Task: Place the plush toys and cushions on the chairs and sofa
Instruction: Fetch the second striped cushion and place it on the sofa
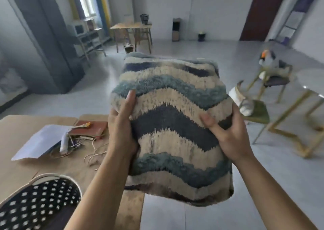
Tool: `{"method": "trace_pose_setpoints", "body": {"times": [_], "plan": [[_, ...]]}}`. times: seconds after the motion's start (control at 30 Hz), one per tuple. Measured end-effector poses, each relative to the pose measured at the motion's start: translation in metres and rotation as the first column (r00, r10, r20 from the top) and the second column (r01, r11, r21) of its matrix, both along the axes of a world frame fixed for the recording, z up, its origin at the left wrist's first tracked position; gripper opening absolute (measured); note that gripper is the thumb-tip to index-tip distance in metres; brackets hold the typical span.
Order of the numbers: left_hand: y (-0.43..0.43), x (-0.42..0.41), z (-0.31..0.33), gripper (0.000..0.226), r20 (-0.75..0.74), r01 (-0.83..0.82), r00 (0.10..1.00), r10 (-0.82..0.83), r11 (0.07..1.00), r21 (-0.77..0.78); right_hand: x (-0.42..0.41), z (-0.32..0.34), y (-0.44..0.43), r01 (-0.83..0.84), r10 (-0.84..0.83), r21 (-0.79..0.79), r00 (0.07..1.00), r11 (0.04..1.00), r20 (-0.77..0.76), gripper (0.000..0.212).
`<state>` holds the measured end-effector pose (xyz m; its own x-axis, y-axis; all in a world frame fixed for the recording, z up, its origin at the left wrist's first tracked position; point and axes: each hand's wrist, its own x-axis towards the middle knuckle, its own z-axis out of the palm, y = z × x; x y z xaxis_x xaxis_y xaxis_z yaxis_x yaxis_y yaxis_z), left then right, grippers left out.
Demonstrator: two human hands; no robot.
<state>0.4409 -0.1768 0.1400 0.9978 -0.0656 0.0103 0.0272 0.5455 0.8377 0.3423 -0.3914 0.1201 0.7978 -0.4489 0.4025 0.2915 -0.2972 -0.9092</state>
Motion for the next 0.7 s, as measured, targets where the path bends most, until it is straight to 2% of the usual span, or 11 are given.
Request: {"method": "trace_pose_setpoints", "body": {"times": [0.17, 0.33, 0.4, 0.6, 0.7], "plan": [[-0.111, -0.053, -0.004, 0.055, 0.117, 0.182, 0.971, -0.208, 0.962, 0.204, -0.083, -0.016, -0.094, 0.231, -0.23, -0.006, 0.969, 0.973, 0.09, 0.08], [-0.241, -0.122, -0.015, 0.08, 0.286, 0.215, 0.893, -0.346, 0.889, 0.405, -0.171, -0.042, -0.201, 0.397, -0.391, -0.066, 0.916, 0.916, 0.087, 0.096], [-0.302, -0.153, -0.024, 0.081, 0.318, 0.269, 0.845, -0.43, 0.855, 0.443, -0.21, -0.051, -0.252, 0.457, -0.451, -0.097, 0.889, 0.884, 0.078, 0.098], [-0.478, -0.232, -0.04, 0.06, 0.312, 0.454, 0.687, -0.656, 0.723, 0.522, -0.313, -0.062, -0.403, 0.64, -0.639, -0.116, 0.767, 0.76, 0.049, 0.101], [-0.556, -0.251, -0.051, 0.042, 0.3, 0.458, 0.654, -0.694, 0.68, 0.573, -0.343, -0.072, -0.468, 0.702, -0.702, -0.098, 0.711, 0.706, 0.038, 0.1]]}}
